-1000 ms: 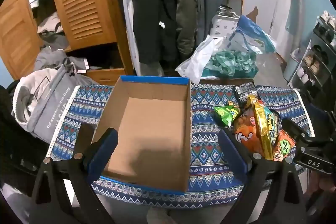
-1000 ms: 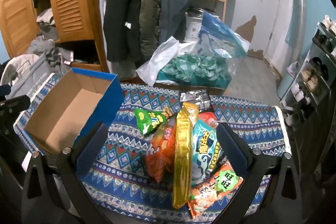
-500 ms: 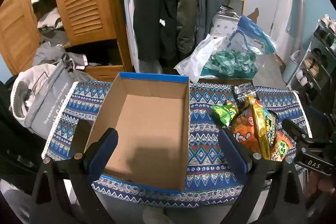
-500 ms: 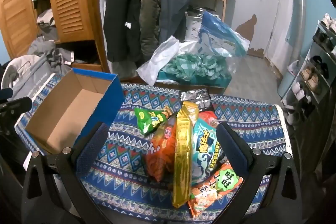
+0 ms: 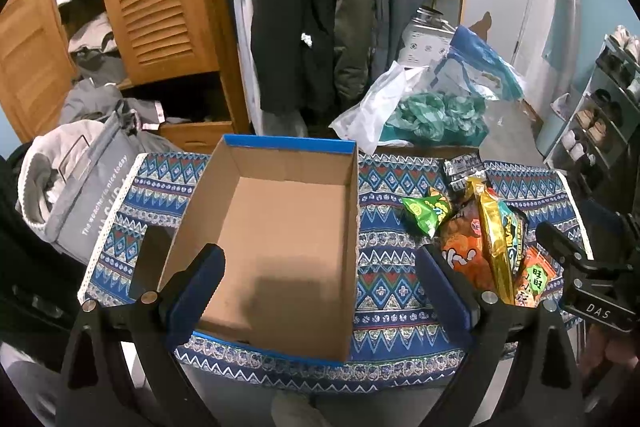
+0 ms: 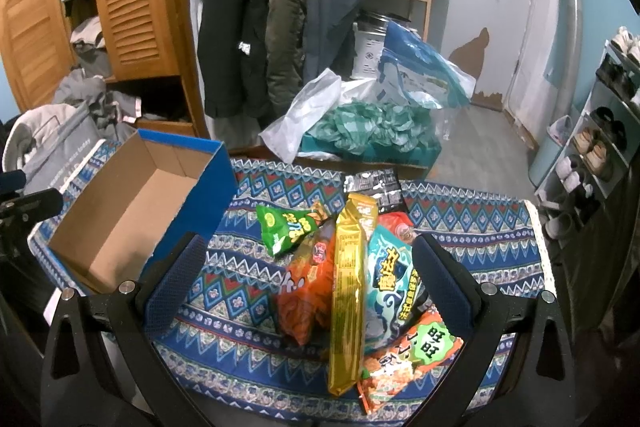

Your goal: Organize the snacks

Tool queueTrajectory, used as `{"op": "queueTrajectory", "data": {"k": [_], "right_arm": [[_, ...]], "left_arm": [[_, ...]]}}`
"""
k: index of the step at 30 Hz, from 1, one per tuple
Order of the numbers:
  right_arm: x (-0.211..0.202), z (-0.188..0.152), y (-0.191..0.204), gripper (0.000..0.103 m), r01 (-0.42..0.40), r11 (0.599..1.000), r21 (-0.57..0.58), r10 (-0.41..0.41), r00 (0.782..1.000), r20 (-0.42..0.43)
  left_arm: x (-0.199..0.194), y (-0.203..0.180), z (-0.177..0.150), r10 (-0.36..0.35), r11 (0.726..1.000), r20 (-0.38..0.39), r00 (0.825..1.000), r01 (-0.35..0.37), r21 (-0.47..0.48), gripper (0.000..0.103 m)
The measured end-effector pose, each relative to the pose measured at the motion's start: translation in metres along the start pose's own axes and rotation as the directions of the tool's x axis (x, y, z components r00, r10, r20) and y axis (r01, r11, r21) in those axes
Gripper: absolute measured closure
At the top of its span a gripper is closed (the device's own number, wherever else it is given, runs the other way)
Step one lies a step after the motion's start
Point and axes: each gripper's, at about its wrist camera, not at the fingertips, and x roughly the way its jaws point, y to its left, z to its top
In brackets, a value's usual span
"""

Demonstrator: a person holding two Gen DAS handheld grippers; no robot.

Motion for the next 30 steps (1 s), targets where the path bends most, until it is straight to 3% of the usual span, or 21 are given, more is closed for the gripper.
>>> {"op": "queueTrajectory", "data": {"k": [30], "right_arm": [[-0.0014, -0.0001, -0.0017, 0.002, 0.0, 1.0, 0.002, 0.0, 1.0, 0.001]], "left_arm": [[0.0026, -0.0035, -0.0017, -0.007, 1.0, -0.01, 1.0, 0.007, 0.006, 0.006]]}}
